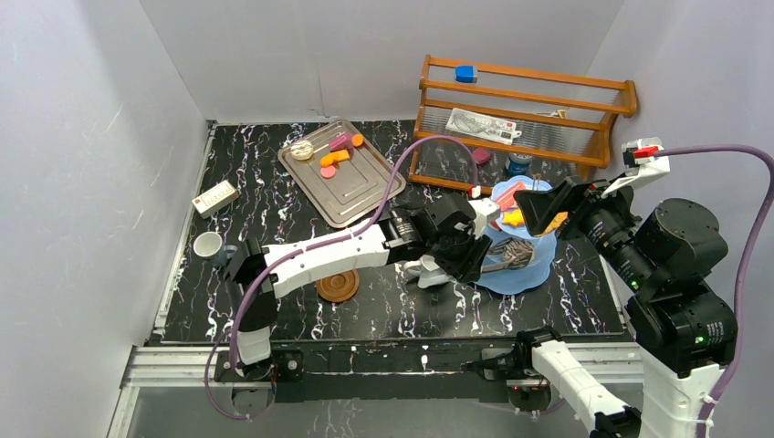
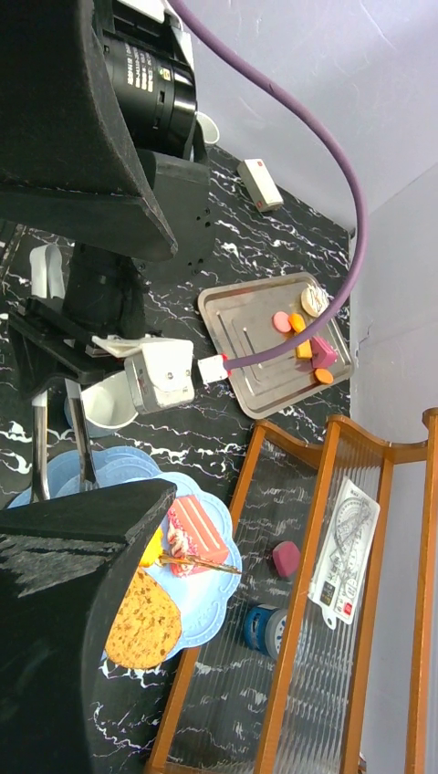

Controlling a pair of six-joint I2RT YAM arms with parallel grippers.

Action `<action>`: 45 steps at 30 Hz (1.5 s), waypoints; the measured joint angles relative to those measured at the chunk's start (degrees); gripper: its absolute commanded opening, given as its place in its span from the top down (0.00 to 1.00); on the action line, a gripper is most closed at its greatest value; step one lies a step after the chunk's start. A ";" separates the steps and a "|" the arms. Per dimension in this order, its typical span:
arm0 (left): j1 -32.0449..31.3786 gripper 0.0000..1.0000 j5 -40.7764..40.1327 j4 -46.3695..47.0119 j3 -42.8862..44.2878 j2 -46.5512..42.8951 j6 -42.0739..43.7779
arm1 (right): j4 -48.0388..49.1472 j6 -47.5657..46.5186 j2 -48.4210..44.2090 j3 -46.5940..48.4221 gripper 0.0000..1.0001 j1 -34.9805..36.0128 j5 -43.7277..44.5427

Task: Serve the afternoon tea
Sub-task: Place the desert on the desert table.

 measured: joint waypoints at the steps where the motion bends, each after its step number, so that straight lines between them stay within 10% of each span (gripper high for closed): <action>1: -0.09 0.66 -0.11 0.37 0.02 0.26 0.04 | 0.02 0.02 0.00 0.00 0.01 0.00 0.00; 45: -0.83 0.65 -9.70 11.39 3.52 9.44 4.83 | 0.48 0.04 -0.48 0.00 0.01 0.00 -0.83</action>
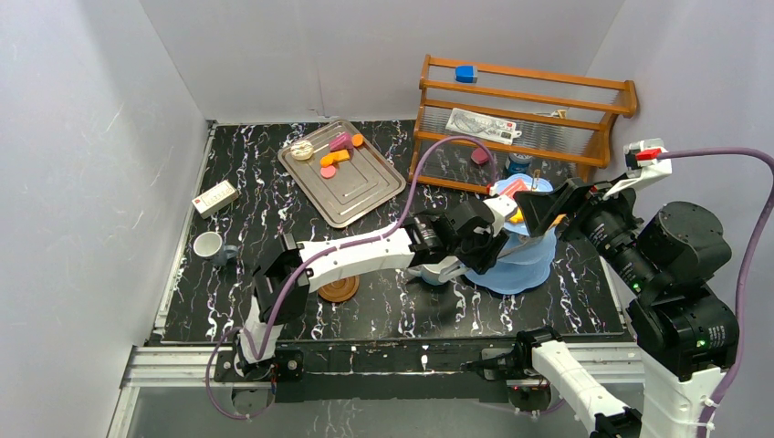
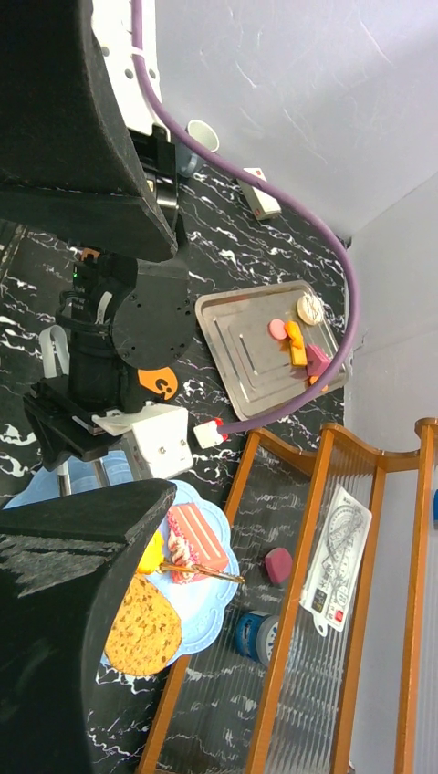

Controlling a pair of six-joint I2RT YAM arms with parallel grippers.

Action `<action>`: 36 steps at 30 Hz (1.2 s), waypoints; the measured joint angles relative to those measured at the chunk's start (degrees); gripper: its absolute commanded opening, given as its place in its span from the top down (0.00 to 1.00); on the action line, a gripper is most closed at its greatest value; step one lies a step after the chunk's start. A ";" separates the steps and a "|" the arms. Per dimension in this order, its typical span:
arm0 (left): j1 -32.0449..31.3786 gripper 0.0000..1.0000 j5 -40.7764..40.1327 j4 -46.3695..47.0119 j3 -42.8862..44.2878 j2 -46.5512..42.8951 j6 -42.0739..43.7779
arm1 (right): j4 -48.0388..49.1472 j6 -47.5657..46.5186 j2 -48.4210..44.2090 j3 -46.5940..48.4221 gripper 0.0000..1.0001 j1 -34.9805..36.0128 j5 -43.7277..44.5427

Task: Serve the afternoon tea
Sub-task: Place the desert on the desert table.

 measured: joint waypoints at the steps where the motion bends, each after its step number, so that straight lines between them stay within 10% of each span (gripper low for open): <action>1: 0.00 0.65 -0.09 0.15 0.04 0.11 0.11 | 0.15 0.00 0.00 0.00 0.01 0.00 -0.07; 36: -0.59 0.52 -3.17 4.02 0.11 1.62 1.88 | 1.03 0.02 0.00 -0.07 0.01 0.00 -0.20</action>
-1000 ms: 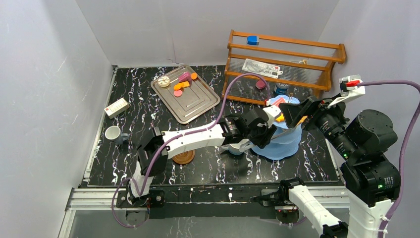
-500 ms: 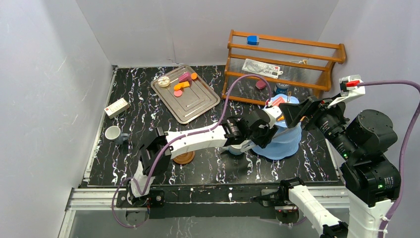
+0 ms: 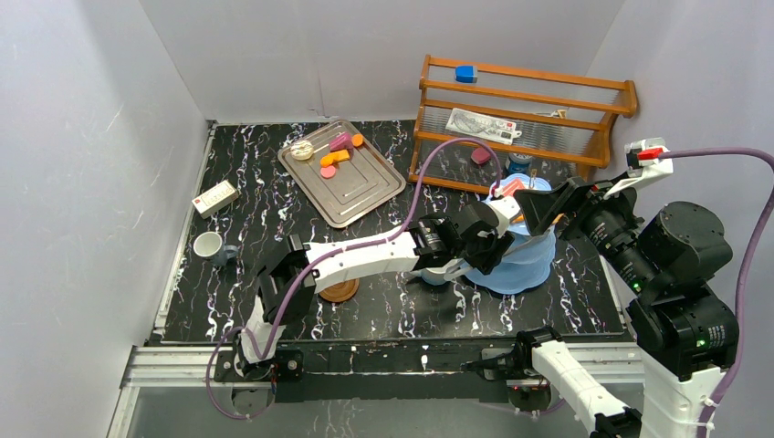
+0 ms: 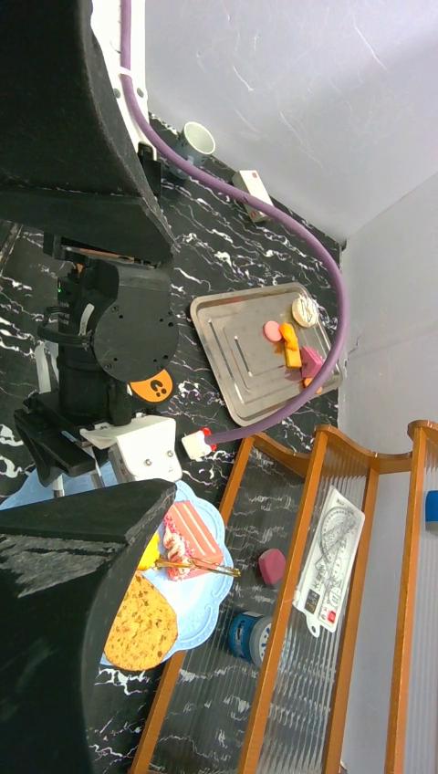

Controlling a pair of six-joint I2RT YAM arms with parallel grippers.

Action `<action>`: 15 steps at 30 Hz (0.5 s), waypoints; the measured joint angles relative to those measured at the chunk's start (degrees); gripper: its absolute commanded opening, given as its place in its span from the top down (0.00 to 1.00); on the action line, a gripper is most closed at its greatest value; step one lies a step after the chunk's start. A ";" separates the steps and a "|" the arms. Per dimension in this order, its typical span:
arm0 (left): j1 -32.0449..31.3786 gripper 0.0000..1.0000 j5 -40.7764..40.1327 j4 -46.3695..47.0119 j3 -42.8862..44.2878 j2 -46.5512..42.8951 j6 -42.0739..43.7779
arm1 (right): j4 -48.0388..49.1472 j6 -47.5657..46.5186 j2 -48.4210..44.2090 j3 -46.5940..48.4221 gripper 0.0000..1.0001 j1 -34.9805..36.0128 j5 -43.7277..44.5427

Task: Serve the afternoon tea
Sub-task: Place the desert on the desert table.

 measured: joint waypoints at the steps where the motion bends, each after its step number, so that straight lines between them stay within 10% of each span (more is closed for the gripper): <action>1: -0.04 0.53 -0.04 0.00 0.00 0.00 0.00 | 0.00 0.00 0.00 0.00 0.01 0.00 0.00; 15: -0.57 0.53 -0.09 0.13 -1.09 -0.87 -0.42 | 0.00 0.02 0.00 0.00 0.01 0.00 0.00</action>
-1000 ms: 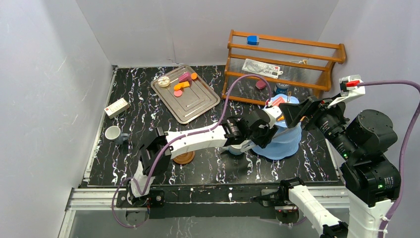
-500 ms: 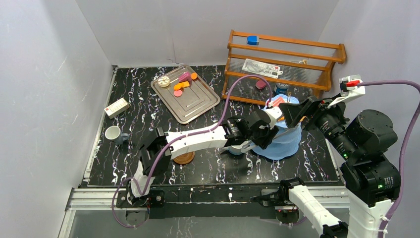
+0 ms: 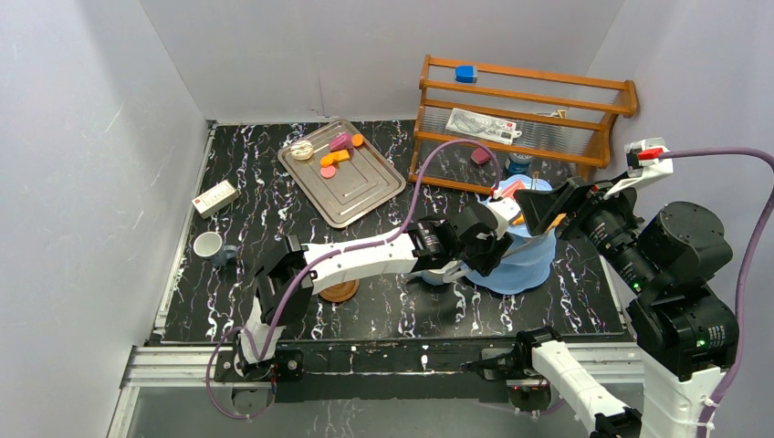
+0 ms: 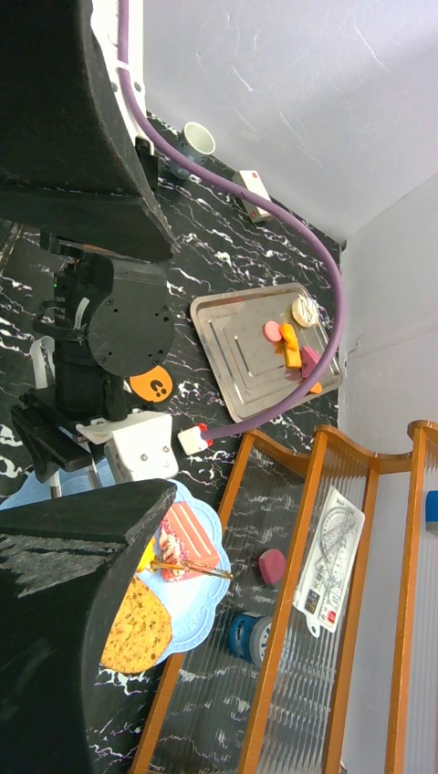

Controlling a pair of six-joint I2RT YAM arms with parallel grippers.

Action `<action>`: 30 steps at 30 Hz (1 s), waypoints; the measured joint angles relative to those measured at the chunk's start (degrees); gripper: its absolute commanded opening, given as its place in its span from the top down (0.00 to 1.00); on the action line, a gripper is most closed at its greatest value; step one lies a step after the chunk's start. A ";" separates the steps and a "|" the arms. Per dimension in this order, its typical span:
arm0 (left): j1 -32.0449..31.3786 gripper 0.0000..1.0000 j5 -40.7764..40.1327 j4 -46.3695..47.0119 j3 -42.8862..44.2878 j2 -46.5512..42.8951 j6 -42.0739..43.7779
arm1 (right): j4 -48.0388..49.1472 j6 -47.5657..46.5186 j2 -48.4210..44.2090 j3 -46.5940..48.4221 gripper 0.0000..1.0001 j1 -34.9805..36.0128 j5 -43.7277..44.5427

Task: Serve the afternoon tea
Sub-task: Place the desert on the desert table.

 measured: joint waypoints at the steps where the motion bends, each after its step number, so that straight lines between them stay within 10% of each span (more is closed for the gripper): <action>1: -0.07 0.52 -0.02 -0.04 -0.04 0.00 0.00 | 0.00 0.00 0.00 0.00 0.01 0.00 0.00; 30: -1.07 0.48 -1.27 -0.28 -1.92 -2.71 0.17 | 0.00 0.24 -0.09 0.02 0.01 0.00 -0.22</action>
